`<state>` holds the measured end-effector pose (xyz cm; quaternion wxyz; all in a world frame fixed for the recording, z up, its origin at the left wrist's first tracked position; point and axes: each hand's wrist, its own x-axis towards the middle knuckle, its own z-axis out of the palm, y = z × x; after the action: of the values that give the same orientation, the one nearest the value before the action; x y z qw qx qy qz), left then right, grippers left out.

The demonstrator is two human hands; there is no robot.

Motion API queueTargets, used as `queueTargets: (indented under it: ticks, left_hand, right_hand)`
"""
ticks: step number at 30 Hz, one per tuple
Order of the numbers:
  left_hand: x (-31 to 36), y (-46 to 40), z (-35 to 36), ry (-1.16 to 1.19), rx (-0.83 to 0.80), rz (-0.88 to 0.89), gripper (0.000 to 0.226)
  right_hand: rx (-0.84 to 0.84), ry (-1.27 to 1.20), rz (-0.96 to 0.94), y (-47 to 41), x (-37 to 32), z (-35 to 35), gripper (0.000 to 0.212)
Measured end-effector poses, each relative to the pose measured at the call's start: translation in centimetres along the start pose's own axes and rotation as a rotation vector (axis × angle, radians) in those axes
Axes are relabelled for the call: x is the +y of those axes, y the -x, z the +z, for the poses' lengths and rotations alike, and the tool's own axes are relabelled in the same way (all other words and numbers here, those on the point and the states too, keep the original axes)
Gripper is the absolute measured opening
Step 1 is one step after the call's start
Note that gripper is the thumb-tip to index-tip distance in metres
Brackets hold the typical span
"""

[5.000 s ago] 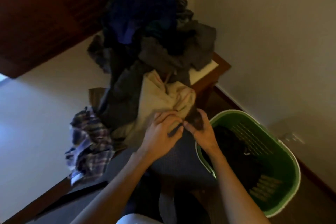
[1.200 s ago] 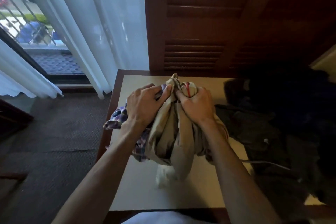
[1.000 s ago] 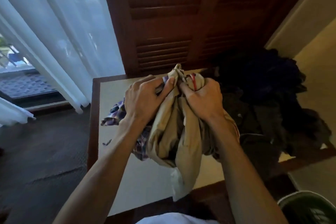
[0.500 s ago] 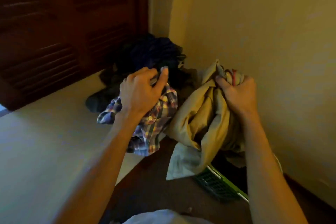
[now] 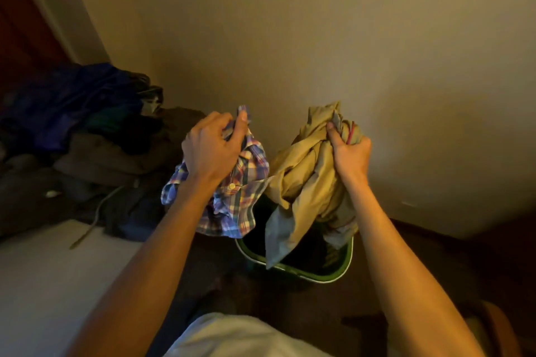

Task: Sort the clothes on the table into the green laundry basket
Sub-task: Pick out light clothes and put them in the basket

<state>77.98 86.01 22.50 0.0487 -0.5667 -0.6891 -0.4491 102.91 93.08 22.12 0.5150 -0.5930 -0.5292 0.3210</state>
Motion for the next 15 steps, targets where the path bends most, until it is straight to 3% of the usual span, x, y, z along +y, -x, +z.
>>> queueTargets:
  ticks: [2, 4, 7, 9, 12, 15]
  left_hand:
    - [1.3, -0.6, 3.1, 0.071, -0.028, 0.001, 0.043]
    - [2.0, -0.8, 5.2, 0.120, -0.049, -0.018, 0.040]
    - [2.2, -0.5, 7.5, 0.171, -0.069, -0.020, 0.034]
    - [2.9, -0.6, 9.9, 0.209, -0.109, -0.012, 0.033]
    - [3.6, -0.2, 12.7, 0.232, -0.191, -0.022, 0.030]
    - [3.3, 1.1, 15.4, 0.272, -0.304, -0.046, 0.031]
  right_hand:
    - [-0.026, 0.016, 0.029, -1.6, 3.0, -0.8, 0.017]
    - [-0.243, 0.121, 0.057, -2.2, 6.1, -1.0, 0.007]
    - [-0.533, 0.255, 0.250, -1.9, 9.8, -0.8, 0.038]
    - [-0.525, 0.237, 0.375, -2.4, 12.0, -1.6, 0.050]
    - [-0.427, 0.312, 0.413, -3.8, 13.7, -2.8, 0.063]
    - [-0.375, 0.282, 0.413, -4.9, 13.6, -4.0, 0.057]
